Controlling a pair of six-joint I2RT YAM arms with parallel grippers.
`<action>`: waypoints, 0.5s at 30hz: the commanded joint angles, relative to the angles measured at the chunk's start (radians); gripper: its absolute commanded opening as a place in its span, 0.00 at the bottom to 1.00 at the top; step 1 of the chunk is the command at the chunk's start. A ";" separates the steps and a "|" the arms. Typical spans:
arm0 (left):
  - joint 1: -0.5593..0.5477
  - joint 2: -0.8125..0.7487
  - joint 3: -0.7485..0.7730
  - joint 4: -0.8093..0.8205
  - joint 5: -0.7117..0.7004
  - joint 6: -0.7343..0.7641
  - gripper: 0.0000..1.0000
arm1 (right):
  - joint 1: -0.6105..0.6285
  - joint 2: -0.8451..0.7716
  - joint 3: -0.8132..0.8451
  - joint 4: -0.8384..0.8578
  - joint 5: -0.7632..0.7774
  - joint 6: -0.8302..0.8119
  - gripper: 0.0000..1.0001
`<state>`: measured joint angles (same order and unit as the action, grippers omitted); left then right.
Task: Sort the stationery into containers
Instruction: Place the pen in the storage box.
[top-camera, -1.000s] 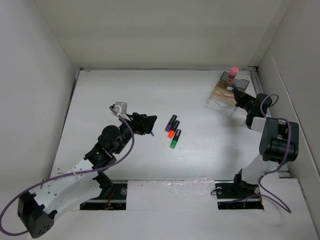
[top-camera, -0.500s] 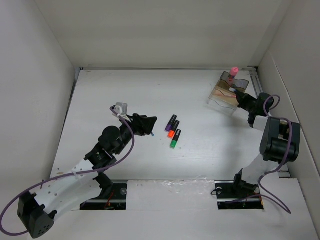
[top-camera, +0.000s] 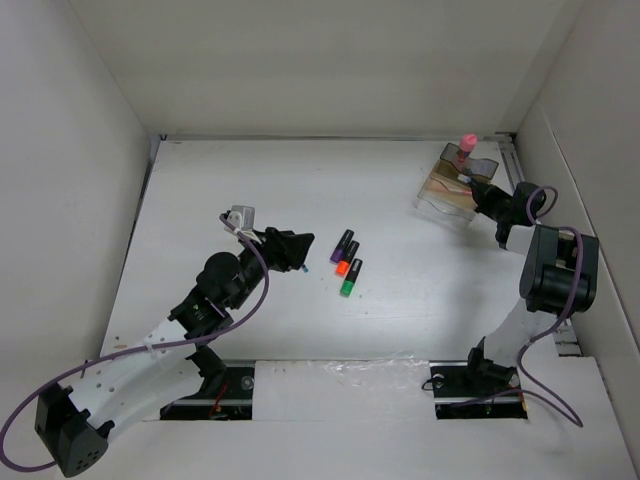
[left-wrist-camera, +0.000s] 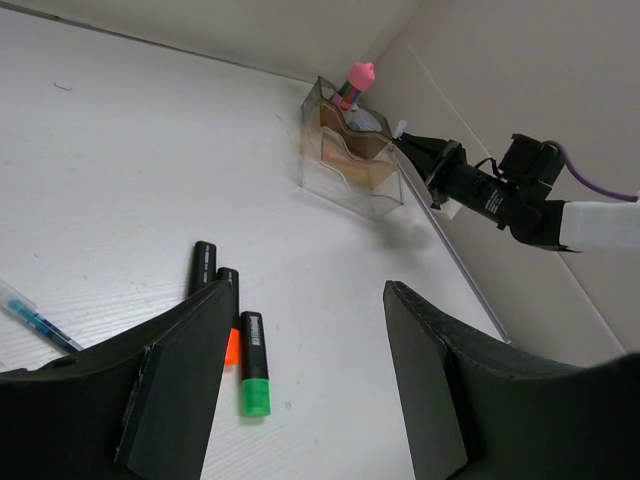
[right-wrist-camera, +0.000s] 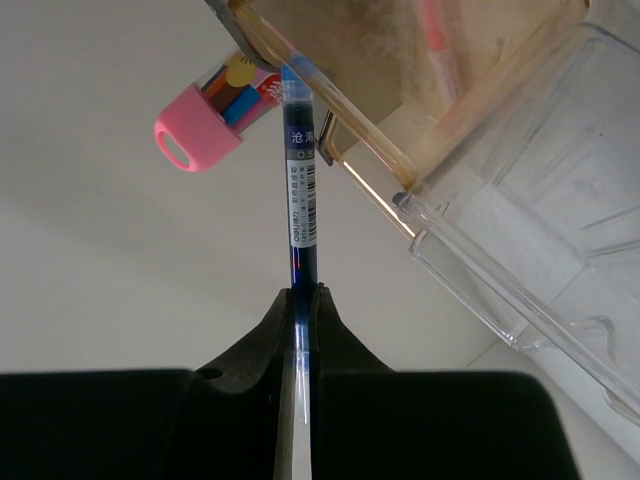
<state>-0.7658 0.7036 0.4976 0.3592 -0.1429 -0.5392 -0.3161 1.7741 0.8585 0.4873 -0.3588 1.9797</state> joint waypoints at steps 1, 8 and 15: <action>0.002 -0.007 -0.004 0.055 0.000 -0.005 0.58 | -0.015 0.002 0.039 -0.003 0.007 0.048 0.09; 0.002 0.013 -0.004 0.055 0.000 -0.005 0.58 | -0.015 0.022 0.048 -0.003 0.007 0.048 0.44; 0.002 0.013 -0.004 0.064 0.009 -0.005 0.58 | -0.015 -0.016 0.077 -0.003 -0.005 0.027 0.57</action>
<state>-0.7658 0.7212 0.4976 0.3668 -0.1429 -0.5400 -0.3214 1.7939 0.8906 0.4786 -0.3546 1.9846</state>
